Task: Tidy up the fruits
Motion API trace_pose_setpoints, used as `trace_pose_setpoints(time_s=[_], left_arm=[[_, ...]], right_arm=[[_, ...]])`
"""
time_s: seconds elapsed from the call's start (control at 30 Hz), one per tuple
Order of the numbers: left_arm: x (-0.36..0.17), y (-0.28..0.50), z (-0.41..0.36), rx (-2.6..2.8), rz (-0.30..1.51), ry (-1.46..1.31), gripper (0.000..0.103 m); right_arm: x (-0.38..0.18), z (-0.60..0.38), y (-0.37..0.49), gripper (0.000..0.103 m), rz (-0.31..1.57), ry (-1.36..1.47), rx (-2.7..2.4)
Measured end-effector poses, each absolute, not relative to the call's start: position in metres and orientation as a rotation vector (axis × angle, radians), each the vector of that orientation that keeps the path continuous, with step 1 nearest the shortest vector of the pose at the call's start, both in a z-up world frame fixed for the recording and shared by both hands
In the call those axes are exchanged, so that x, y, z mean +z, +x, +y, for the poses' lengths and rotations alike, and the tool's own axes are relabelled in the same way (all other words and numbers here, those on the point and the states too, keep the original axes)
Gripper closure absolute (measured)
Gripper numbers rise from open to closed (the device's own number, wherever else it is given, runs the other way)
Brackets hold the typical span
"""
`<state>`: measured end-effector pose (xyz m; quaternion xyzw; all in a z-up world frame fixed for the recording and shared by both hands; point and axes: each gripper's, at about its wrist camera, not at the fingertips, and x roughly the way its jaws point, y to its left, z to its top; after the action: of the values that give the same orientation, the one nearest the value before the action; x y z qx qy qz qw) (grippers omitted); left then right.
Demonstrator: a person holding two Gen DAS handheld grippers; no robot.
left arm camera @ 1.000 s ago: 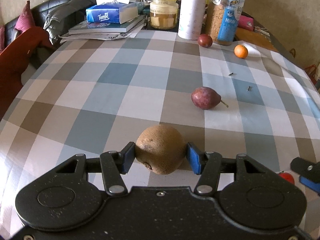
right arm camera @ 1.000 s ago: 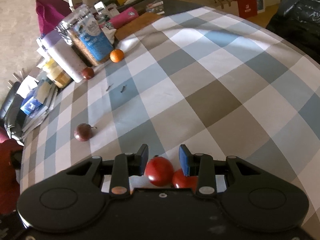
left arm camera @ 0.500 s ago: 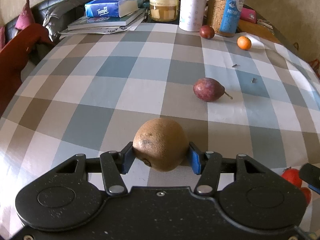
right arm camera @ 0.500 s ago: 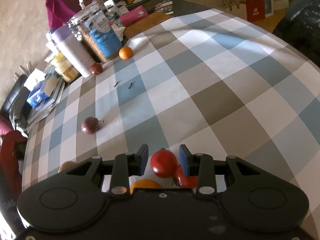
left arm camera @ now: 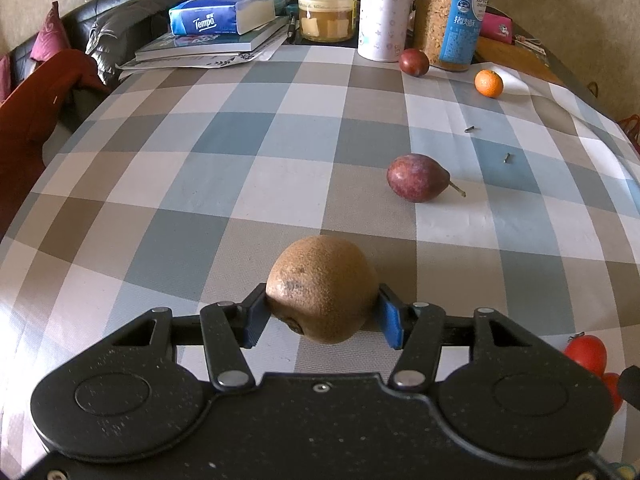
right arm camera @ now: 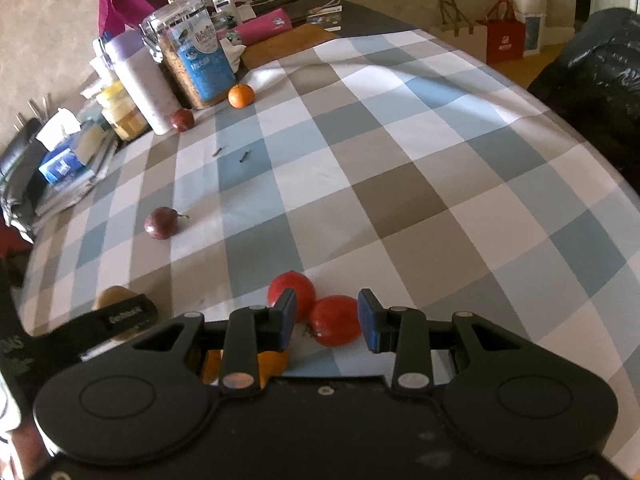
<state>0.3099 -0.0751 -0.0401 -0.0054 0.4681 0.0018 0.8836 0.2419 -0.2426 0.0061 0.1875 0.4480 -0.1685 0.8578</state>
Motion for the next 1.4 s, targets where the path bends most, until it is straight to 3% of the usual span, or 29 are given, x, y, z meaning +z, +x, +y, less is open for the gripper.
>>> trace_pose_setpoints(time_s=[1.4], left_arm=[[-0.04,0.31,-0.075,0.004,0.972,-0.012,0.042]], right_arm=[[-0.01,-0.232,0.25,0.065,0.967,0.348,-0.413]])
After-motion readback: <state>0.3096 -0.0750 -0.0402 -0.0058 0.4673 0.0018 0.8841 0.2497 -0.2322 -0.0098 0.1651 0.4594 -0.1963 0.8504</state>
